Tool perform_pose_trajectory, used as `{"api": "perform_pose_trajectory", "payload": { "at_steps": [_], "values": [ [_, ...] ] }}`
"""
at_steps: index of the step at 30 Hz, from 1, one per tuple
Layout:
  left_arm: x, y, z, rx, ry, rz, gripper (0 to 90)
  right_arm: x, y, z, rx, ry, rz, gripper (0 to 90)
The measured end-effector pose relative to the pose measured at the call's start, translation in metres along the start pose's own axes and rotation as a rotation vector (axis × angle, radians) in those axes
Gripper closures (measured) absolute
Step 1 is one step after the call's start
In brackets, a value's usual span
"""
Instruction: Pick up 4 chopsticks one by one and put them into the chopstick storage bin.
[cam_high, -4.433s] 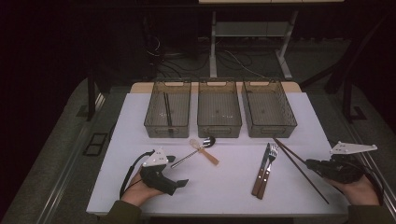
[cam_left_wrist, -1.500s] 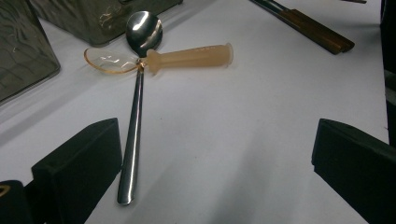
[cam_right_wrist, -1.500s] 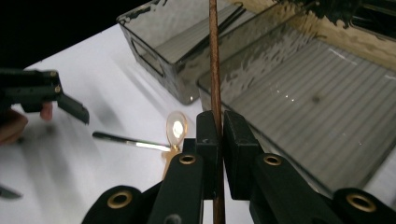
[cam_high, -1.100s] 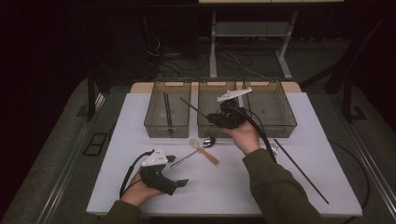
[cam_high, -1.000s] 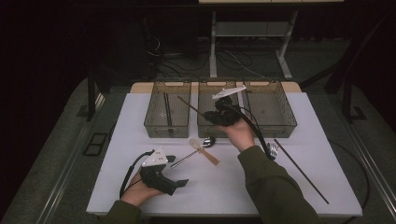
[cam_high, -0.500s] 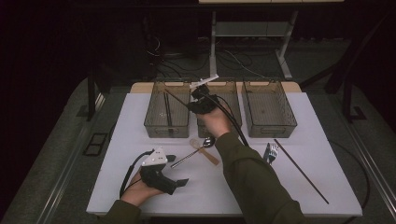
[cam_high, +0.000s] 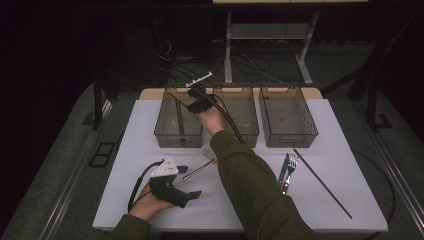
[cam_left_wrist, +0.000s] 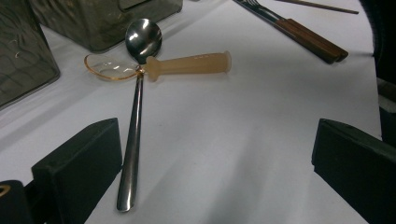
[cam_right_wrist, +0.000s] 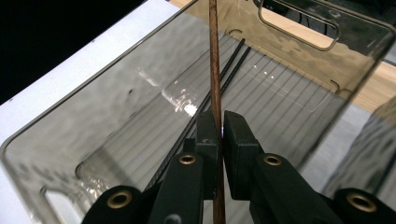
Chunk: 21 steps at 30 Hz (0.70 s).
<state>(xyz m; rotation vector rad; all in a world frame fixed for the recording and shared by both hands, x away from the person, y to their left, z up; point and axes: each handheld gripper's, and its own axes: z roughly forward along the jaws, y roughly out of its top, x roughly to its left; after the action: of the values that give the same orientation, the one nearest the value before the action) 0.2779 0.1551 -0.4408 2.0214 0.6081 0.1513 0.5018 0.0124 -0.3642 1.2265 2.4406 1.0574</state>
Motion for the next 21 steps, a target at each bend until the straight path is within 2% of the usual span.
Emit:
{"api": "perform_pose_trajectory", "payload": {
  "at_steps": [7, 10, 14, 21],
  "values": [
    [0.000, 0.000, 0.000, -0.016, -0.004, -0.016, 0.9, 0.007, 0.008, 0.016, 0.012, 0.010, 0.002, 83.4],
    [0.001, 0.000, -0.001, -0.009, -0.005, -0.009, 0.9, 0.009, 0.010, 0.015, -0.010, 0.013, -0.013, 74.2],
    [0.001, 0.000, 0.000, -0.009, -0.004, -0.008, 0.9, 0.008, 0.012, 0.006, -0.024, 0.005, -0.016, 68.1],
    [0.000, 0.000, 0.001, -0.005, -0.006, -0.002, 0.9, 0.003, 0.011, -0.019, -0.059, 0.053, -0.024, 56.7]
  ]
}}
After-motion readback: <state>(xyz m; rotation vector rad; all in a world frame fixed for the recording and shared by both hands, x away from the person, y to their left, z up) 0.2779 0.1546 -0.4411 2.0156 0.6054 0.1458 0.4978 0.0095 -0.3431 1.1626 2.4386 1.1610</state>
